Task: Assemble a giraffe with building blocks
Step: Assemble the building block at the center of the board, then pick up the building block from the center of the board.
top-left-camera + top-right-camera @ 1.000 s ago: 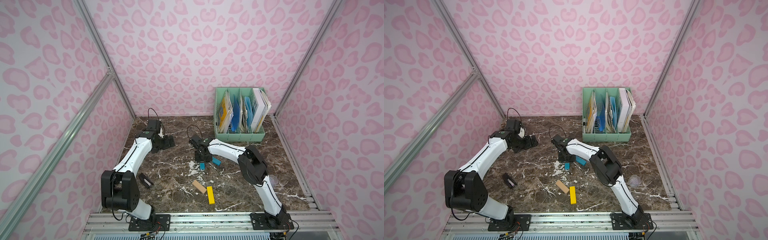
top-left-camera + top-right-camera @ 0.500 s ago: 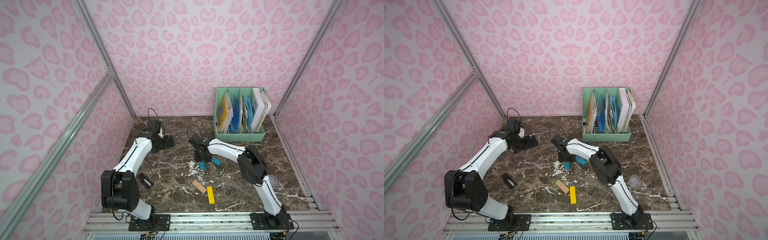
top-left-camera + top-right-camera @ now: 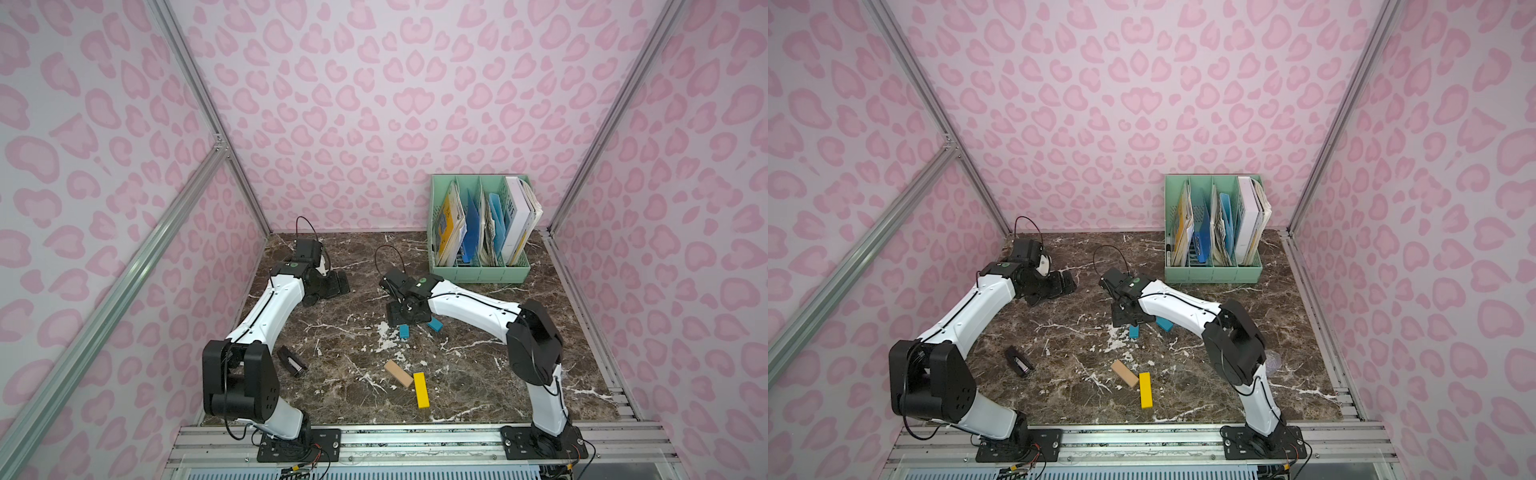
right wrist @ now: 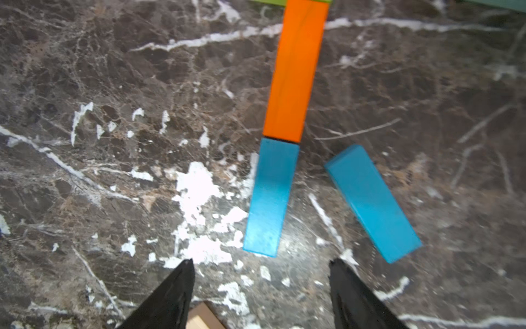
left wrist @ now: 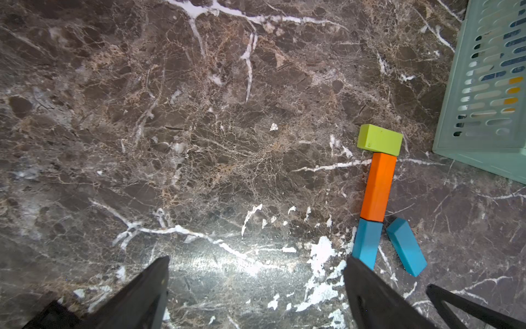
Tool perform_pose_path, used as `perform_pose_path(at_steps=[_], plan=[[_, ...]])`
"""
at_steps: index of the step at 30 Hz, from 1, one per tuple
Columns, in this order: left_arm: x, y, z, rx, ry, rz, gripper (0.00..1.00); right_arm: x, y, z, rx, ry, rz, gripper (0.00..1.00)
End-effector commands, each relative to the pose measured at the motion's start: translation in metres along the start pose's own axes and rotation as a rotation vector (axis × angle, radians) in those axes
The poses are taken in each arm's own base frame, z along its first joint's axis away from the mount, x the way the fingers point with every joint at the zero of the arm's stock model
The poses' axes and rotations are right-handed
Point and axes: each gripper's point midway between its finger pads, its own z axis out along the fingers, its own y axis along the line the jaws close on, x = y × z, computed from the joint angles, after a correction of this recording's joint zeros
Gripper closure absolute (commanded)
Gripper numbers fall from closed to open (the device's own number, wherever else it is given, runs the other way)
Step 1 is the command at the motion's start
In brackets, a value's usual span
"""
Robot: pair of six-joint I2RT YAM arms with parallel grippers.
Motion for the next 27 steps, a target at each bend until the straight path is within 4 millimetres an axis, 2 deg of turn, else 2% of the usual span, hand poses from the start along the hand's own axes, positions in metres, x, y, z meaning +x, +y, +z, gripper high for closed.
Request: perform_pose_path(at_steps=[1, 5, 12, 18, 25, 27], plan=[[0.002, 0.0, -0.002, -0.002, 0.007, 0.013, 0.02, 0.006, -0.027, -0.004, 0.036, 0.0, 0.022, 0.26], [0.002, 0.001, -0.003, -0.003, 0.005, 0.013, 0.02, 0.017, -0.062, 0.009, 0.075, 0.042, 0.053, 0.29], [0.002, 0.001, -0.002, -0.005, 0.007, 0.012, 0.02, 0.017, -0.085, 0.036, 0.083, 0.074, 0.011, 0.33], [0.002, 0.001, -0.002, -0.006, 0.009, 0.013, 0.02, 0.007, -0.087, 0.053, 0.078, 0.083, -0.066, 0.33], [0.002, 0.002, -0.002, -0.011, 0.008, 0.016, 0.02, 0.006, -0.088, 0.071, 0.107, 0.126, -0.126, 0.33], [0.001, 0.002, -0.002, -0.011, 0.008, 0.015, 0.02, 0.005, -0.088, 0.072, 0.102, 0.125, -0.115, 0.37]])
